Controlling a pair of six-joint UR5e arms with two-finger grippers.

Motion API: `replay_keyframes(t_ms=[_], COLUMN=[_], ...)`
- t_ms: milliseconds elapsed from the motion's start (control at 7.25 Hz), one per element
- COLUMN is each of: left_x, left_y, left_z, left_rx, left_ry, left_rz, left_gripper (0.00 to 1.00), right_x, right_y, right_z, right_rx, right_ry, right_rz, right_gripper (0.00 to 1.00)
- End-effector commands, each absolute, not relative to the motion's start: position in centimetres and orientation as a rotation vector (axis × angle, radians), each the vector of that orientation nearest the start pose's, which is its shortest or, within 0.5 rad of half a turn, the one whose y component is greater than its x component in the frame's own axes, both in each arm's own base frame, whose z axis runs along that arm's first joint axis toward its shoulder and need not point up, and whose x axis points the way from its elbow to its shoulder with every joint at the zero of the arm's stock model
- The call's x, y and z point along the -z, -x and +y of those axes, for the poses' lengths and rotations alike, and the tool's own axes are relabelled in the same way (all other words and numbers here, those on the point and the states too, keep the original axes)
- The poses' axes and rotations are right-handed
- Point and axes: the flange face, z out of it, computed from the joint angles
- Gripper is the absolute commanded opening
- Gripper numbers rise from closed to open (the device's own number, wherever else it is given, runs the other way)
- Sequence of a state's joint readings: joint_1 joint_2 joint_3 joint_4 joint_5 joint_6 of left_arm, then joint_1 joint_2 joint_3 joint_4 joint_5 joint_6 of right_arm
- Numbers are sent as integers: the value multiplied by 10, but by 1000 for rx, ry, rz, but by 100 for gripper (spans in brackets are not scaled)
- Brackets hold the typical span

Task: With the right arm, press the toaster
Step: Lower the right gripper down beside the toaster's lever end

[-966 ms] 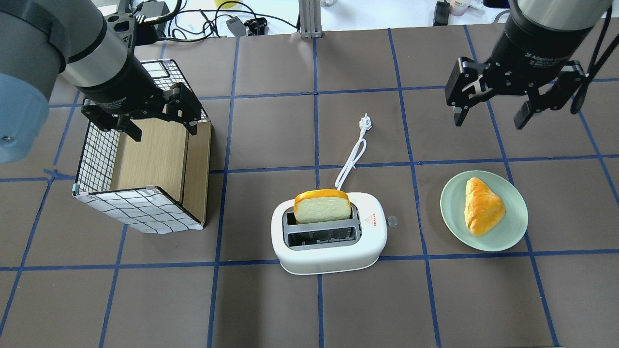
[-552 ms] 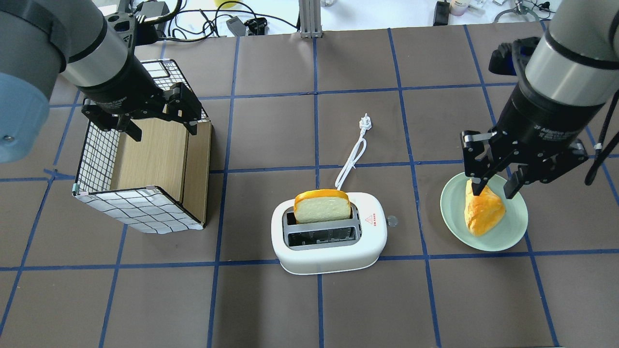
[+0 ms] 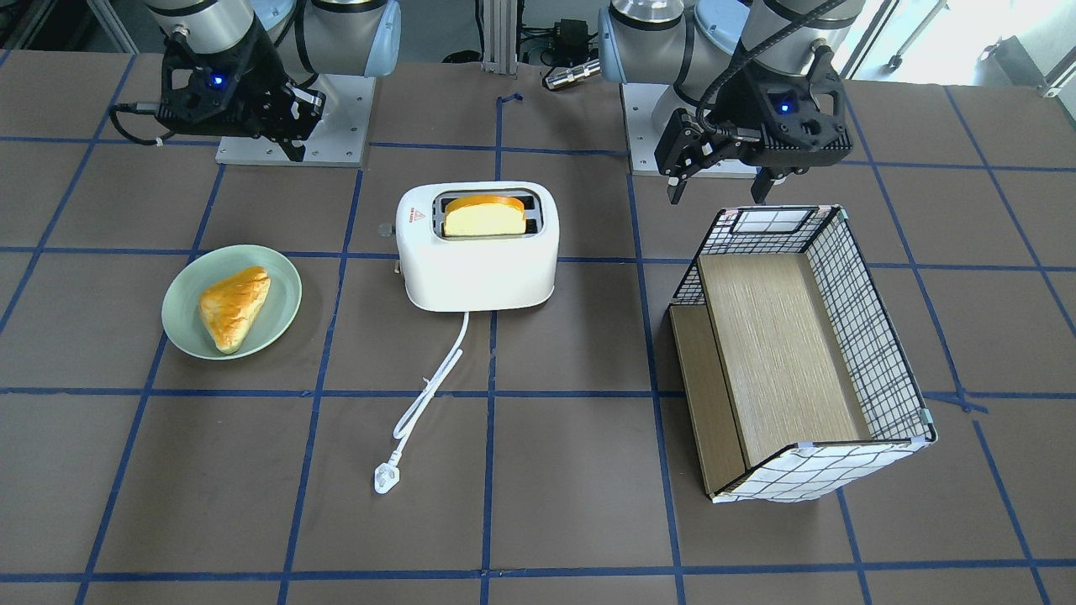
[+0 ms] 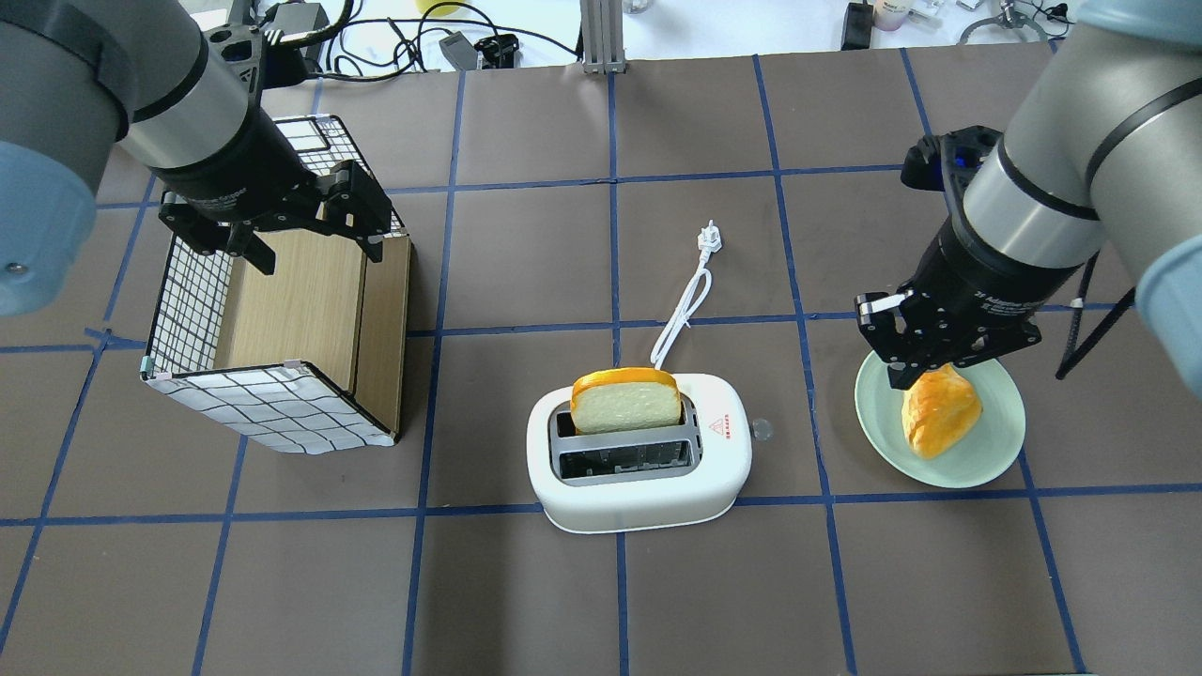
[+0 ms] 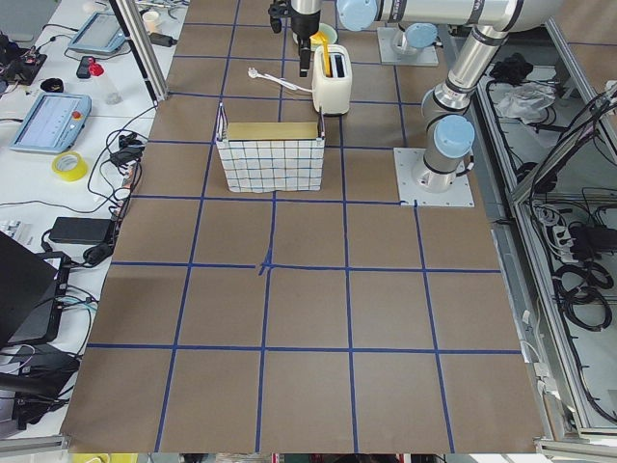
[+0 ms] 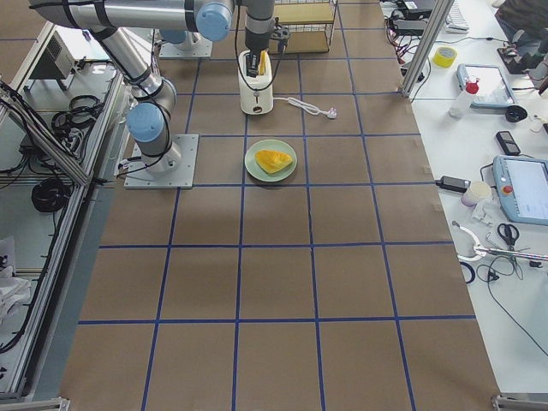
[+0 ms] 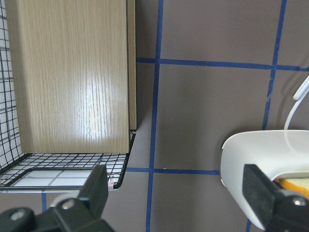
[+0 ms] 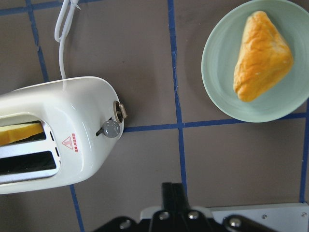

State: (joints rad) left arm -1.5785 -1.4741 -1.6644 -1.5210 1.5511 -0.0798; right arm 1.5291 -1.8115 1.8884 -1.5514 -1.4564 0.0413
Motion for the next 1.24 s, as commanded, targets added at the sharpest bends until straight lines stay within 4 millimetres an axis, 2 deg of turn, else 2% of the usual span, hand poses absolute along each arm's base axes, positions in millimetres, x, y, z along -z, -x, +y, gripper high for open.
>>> replay_keyframes(t_ms=[0, 276, 414, 690, 966, 1103], left_x=[-492, -493, -493, -492, -492, -493], left_y=[139, 139, 139, 139, 139, 139], left_z=[-455, -455, -455, -455, -455, -455], left_rx=[81, 83, 83, 81, 81, 83], left_ry=[113, 113, 113, 113, 113, 113], left_rz=[3159, 3161, 3161, 3161, 3161, 3161], left_gripper=[100, 100, 100, 100, 100, 100], right_x=[-394, -355, -345, -344, -338, -327], right_y=[-137, -126, -124, -134, -135, -135], right_z=[-388, -384, -382, -382, -384, -385], right_rx=[-50, -10, -8, -12, -32, -6], right_ry=[-129, -114, -135, -167, -164, -154], right_rz=[2898, 2846, 2806, 2702, 2684, 2685], right_gripper=[0, 0, 0, 0, 0, 0])
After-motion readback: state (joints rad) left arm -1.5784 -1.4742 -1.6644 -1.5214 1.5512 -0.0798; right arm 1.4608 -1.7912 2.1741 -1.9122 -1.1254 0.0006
